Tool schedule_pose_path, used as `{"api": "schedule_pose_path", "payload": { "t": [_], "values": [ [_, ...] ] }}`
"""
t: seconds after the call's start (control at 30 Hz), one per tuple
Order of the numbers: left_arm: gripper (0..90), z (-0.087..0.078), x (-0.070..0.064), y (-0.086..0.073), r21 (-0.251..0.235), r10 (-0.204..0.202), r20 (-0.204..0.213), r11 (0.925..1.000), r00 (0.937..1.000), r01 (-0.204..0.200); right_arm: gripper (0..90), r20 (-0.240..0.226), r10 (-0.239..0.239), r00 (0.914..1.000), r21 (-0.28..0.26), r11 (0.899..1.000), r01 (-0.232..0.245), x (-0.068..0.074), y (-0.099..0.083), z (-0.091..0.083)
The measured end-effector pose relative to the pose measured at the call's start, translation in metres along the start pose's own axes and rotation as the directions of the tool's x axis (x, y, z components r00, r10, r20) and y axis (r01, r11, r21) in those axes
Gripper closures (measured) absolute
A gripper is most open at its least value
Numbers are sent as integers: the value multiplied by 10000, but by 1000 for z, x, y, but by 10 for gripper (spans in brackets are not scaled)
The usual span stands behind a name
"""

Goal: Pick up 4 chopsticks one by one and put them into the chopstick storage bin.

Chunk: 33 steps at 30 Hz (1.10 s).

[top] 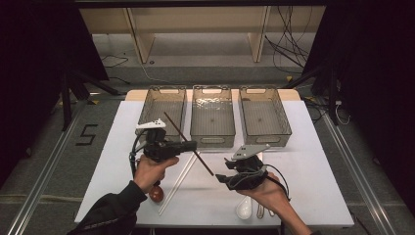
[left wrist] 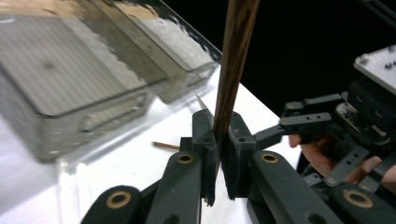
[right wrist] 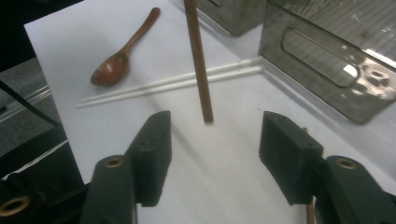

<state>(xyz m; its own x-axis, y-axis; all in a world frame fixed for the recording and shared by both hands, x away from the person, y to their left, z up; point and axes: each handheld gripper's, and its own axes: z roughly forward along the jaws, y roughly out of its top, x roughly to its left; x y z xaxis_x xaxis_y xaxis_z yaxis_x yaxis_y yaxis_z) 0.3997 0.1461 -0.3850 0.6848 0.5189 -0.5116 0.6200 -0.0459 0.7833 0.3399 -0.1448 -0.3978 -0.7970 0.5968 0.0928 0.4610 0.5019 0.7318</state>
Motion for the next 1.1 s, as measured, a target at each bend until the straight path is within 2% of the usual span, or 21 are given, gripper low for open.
{"api": "schedule_pose_path", "payload": {
  "t": [0.23, 0.4, 0.57, 0.67, 0.87, 1.1],
  "values": [
    [841, -21, 17, 16, -362, -379, -470, 9987, 9982, 362, 356, 387, 392, 9985, -75, 9992, -389, -11, -5, -9],
    [840, -34, 27, 29, -738, -747, -747, 9949, 9944, 692, 339, 642, 691, 9955, -92, 9976, -687, -19, -11, -17],
    [839, -47, 38, 42, -1118, -941, -984, 9903, 9907, 830, 312, 830, 879, 9927, -101, 9961, -874, -22, -16, -23],
    [839, -52, 43, 48, -1184, -1094, -1135, 9883, 9875, 959, 302, 926, 927, 9914, -137, 9957, -918, -23, -19, -26],
    [839, -59, 55, 61, -1292, -1144, -1591, 9871, 9806, 941, 300, 989, 1025, 9898, -203, 9947, -1009, -25, -23, -31],
    [838, -60, 68, 76, -1194, -1386, -2114, 9861, 9675, 1152, 300, 1054, 956, 9898, -232, 9953, -937, -23, -24, -32]
  ]
}}
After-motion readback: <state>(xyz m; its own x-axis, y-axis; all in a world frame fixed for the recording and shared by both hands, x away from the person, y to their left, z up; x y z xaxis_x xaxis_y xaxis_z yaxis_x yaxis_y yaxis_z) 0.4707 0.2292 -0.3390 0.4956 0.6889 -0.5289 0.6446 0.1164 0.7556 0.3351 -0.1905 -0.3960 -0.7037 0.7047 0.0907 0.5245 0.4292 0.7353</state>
